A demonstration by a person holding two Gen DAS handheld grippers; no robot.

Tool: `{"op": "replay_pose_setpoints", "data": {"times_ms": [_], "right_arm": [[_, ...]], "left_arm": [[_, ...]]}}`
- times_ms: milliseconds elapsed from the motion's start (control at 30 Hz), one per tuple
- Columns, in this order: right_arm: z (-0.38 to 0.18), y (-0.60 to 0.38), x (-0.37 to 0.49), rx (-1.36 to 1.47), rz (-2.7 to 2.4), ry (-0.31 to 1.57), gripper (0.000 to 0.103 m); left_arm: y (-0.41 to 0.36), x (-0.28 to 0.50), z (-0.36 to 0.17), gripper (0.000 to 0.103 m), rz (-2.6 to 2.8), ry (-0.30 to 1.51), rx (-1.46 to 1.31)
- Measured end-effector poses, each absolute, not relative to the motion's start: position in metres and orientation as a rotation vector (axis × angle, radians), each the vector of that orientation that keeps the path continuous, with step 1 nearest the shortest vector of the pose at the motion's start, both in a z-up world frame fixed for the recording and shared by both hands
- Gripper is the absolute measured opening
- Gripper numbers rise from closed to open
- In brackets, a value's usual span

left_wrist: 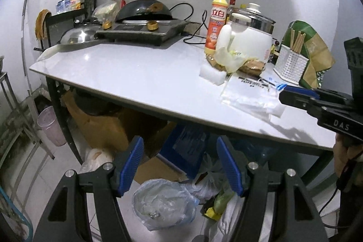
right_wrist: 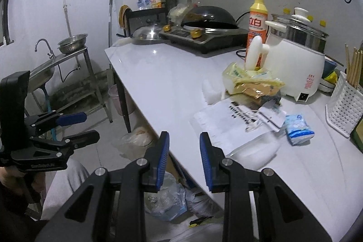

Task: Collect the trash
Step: 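Close the left tool on the white foam block while the right tool grasps the yellow snack wrapper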

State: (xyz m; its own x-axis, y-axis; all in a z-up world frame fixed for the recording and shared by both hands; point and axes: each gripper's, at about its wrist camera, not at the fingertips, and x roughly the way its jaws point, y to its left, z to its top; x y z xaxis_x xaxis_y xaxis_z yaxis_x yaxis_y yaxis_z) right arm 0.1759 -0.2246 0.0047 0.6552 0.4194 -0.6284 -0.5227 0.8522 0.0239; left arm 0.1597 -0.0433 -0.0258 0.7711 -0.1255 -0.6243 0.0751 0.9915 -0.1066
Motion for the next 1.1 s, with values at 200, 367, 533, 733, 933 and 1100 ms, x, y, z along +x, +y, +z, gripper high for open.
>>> {"op": "replay_pose_setpoints", "data": {"times_ms": [200, 367, 533, 733, 933, 1100], "right_arm": [[0.014, -0.248, 0.190, -0.140, 0.497, 0.651, 0.026], [0.021, -0.267, 0.204, -0.124, 0.466, 0.637, 0.026], [0.027, -0.281, 0.220, -0.117, 0.441, 0.624, 0.026], [0.028, -0.293, 0.233, -0.114, 0.417, 0.621, 0.026], [0.025, -0.301, 0.252, -0.103, 0.397, 0.628, 0.037], [0.021, -0.306, 0.272, -0.089, 0.383, 0.630, 0.051]], "left_arm": [[-0.053, 0.174, -0.015, 0.067, -0.118, 0.673, -0.060], [-0.063, 0.190, -0.005, 0.067, -0.122, 0.663, -0.041], [-0.072, 0.204, 0.000, 0.067, -0.140, 0.656, -0.030], [-0.083, 0.221, 0.003, 0.067, -0.167, 0.653, -0.013], [-0.096, 0.243, 0.003, 0.067, -0.192, 0.649, -0.008], [-0.103, 0.261, -0.001, 0.067, -0.214, 0.655, -0.013]]}}
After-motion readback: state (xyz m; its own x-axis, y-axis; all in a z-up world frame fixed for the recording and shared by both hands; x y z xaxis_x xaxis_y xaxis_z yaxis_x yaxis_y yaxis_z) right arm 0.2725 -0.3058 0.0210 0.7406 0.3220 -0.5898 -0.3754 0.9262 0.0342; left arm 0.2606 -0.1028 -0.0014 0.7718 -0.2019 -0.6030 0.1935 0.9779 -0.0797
